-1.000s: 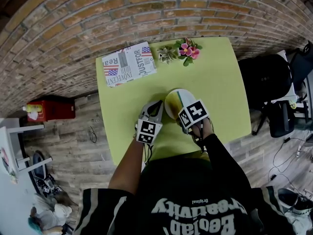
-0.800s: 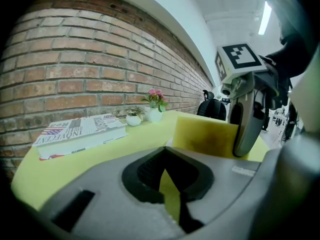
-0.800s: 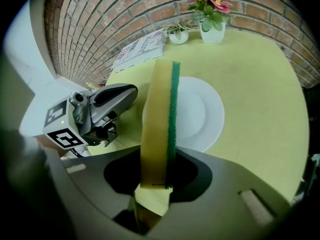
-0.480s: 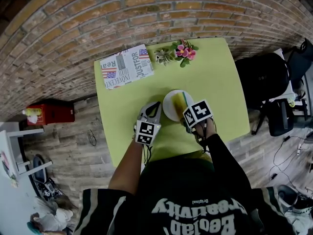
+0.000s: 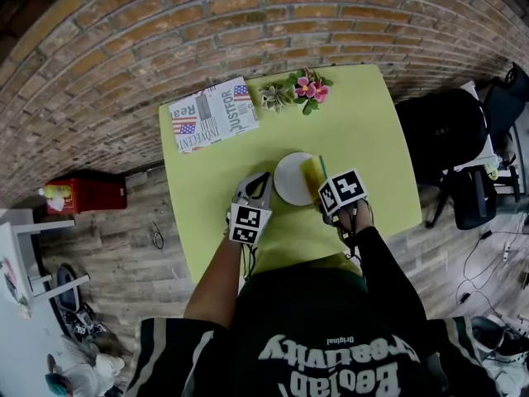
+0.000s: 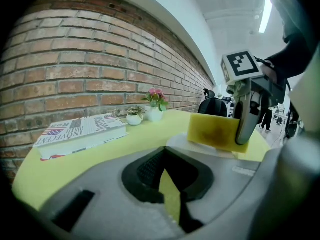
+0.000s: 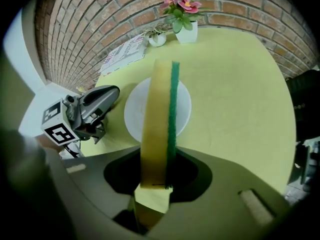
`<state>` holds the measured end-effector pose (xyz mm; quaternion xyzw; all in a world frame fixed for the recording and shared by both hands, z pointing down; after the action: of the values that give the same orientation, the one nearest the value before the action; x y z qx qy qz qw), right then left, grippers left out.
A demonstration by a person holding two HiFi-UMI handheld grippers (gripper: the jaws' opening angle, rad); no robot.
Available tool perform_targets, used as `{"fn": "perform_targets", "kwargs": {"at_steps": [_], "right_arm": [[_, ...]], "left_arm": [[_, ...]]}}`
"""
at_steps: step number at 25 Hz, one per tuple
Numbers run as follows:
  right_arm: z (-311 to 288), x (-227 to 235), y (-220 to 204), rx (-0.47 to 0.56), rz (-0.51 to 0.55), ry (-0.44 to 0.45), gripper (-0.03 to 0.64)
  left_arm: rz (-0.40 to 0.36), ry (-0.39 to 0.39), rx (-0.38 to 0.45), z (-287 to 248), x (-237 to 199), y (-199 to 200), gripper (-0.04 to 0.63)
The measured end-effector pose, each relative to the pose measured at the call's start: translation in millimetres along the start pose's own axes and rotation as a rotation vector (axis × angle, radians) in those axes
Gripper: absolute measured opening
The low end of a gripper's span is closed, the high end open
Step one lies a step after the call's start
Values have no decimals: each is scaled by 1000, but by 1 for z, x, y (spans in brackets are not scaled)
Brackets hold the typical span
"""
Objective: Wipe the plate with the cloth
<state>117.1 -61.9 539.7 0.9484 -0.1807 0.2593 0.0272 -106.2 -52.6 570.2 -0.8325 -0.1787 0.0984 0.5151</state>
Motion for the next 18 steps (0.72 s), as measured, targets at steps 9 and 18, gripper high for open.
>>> {"fn": "perform_targets", "kwargs": {"at_steps": [9, 18], "right_arm": [[9, 15, -9, 6, -15, -40, 131], [20, 27, -13, 35, -48, -64, 131]], "left_arm": [[-3, 8, -3, -1, 0, 0, 5], [-6, 6, -7, 0, 1, 0, 5]]}}
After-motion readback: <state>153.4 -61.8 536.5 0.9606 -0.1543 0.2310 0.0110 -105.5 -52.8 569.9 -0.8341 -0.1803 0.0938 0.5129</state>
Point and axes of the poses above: the fingertips, and each gripper's own axes: z backward along the fingers, x to its right, y out of its top, the point moved 10 cm from there along z, backward along the fingers, and after that the axes turned 11 degrees about y, right-handed, at the moved point
